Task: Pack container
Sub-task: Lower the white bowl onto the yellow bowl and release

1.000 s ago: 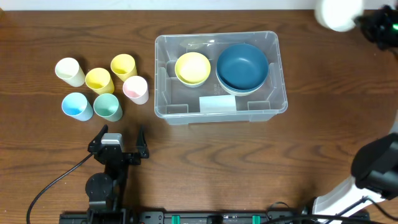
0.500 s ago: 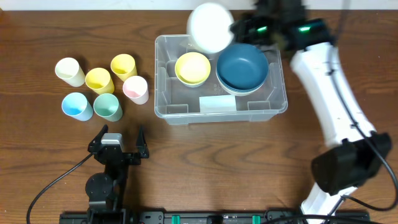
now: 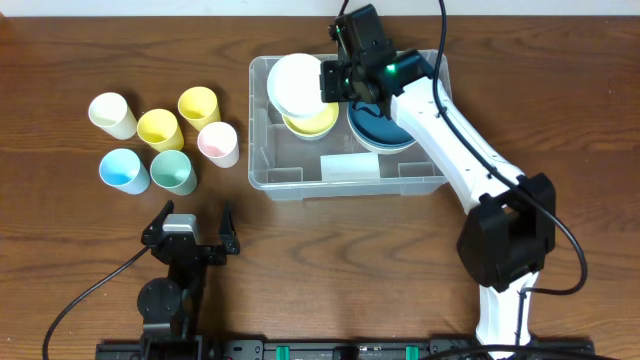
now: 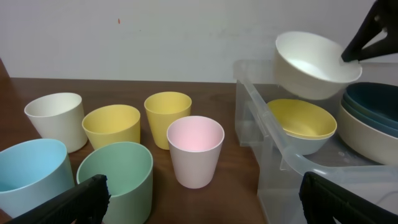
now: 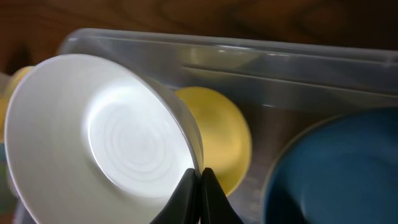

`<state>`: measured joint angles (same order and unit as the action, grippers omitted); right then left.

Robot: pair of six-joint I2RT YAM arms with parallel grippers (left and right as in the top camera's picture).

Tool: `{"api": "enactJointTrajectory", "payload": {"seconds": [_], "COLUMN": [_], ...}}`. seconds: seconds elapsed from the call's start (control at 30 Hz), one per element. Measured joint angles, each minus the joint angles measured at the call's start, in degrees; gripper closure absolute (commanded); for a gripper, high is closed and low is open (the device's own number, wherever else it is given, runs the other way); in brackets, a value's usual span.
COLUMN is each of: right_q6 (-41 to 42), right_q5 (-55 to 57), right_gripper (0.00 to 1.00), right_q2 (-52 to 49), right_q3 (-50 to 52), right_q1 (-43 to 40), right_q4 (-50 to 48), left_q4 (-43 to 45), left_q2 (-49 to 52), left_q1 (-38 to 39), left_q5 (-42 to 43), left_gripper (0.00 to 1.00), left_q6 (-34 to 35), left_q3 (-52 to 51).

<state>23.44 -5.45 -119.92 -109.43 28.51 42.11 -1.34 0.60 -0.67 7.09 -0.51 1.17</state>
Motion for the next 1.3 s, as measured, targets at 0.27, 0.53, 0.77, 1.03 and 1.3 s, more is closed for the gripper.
{"api": "enactJointTrajectory", "payload": {"seconds": [0.27, 0.53, 0.77, 1.03, 1.3], "right_q6": [0.0, 0.0, 0.3, -0.5, -2.2], "right_q5": [1.6, 1.9, 1.9, 1.1, -1.2], "right_gripper": [0.99, 0.99, 0.61, 0.6, 0.52], "right_q2": [-3.1, -5.1, -5.3, -5.3, -3.5], "right_q3": [0.0, 0.0, 0.0, 0.0, -3.0], "right_q1": [0.0, 0.0, 0.0, 0.0, -0.3], "right_q4": [0.6, 1.0, 1.0, -0.1, 4.7], "left_q4": [0.0, 0.0, 0.0, 0.0, 0.0], "left_q2": [0.0, 0.0, 0.0, 0.0, 0.0], "left_q1": [0.0, 0.0, 0.0, 0.0, 0.0], "left_q5": [0.0, 0.0, 0.0, 0.0, 0.0], "left_gripper": [0.02, 0.02, 0.02, 0.02, 0.02], "left_q6": [0.0, 0.0, 0.0, 0.0, 0.0], "left_q3": [0.0, 0.0, 0.0, 0.0, 0.0]}}
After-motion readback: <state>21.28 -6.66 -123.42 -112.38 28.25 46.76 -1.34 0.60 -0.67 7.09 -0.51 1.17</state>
